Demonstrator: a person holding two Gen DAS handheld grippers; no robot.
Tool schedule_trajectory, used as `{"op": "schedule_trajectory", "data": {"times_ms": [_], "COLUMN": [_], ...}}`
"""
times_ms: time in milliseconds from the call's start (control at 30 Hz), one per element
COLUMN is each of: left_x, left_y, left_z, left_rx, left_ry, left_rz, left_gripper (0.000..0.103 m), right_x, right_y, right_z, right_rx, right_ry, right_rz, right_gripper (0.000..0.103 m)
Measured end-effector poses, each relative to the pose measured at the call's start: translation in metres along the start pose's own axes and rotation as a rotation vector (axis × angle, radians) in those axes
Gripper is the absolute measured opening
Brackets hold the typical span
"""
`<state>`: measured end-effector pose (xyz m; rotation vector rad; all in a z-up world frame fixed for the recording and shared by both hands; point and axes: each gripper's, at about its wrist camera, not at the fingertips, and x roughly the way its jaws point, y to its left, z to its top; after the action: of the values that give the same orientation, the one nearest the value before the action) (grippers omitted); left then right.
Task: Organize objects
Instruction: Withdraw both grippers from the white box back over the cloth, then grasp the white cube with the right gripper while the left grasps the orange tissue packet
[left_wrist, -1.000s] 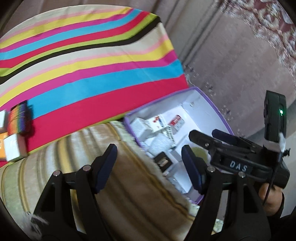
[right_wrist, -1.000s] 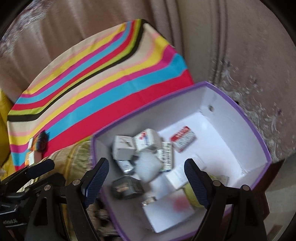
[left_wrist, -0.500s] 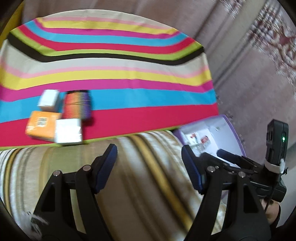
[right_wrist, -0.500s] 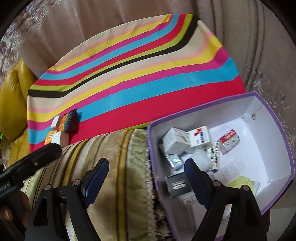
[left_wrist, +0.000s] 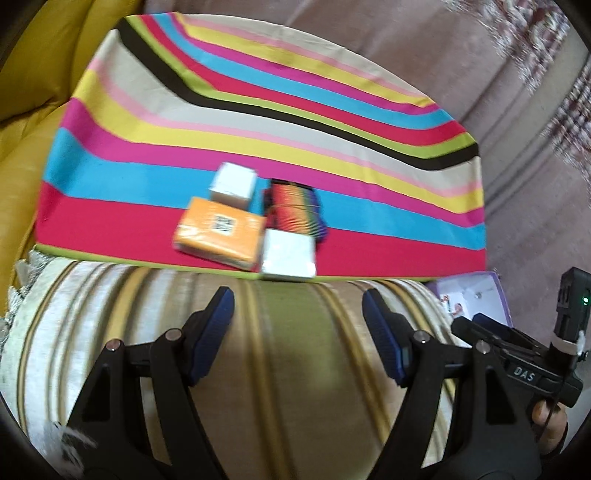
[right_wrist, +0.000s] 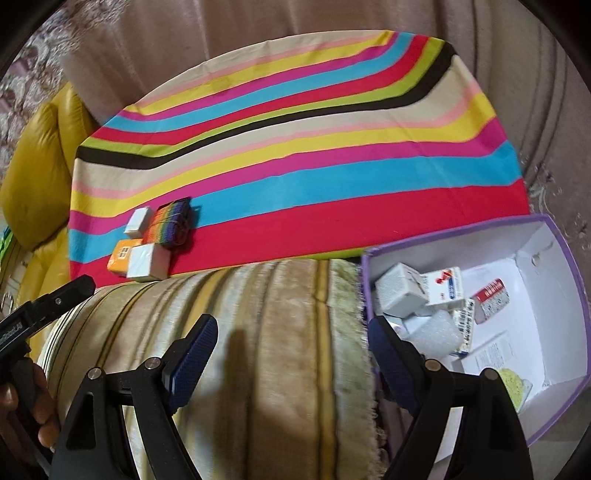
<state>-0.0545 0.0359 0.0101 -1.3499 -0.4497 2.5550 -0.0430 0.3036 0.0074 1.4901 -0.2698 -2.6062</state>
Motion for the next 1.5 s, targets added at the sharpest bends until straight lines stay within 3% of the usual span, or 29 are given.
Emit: {"op": "schedule_trajectory", "data": {"times_ms": [700, 1500], "left_x": [-0.002, 0.007], "left_y": [0.068, 0.098], "left_z": [0.012, 0.024], "left_rx": [-0.094, -0.139], "left_ry": [-0.008, -0.009], "left_rz": [0.069, 0.029], "left_gripper": [0.075, 0.075], "right_x": [0.048, 0.106], "right_y": [0.103, 0.169], "right_z": [0.02, 0.048], "right_rx": [-0.183, -0.264], "right_ry": [0.072, 0.161], "right_rz": [0.049, 0.042], "right_gripper": [0.085, 0.085]}}
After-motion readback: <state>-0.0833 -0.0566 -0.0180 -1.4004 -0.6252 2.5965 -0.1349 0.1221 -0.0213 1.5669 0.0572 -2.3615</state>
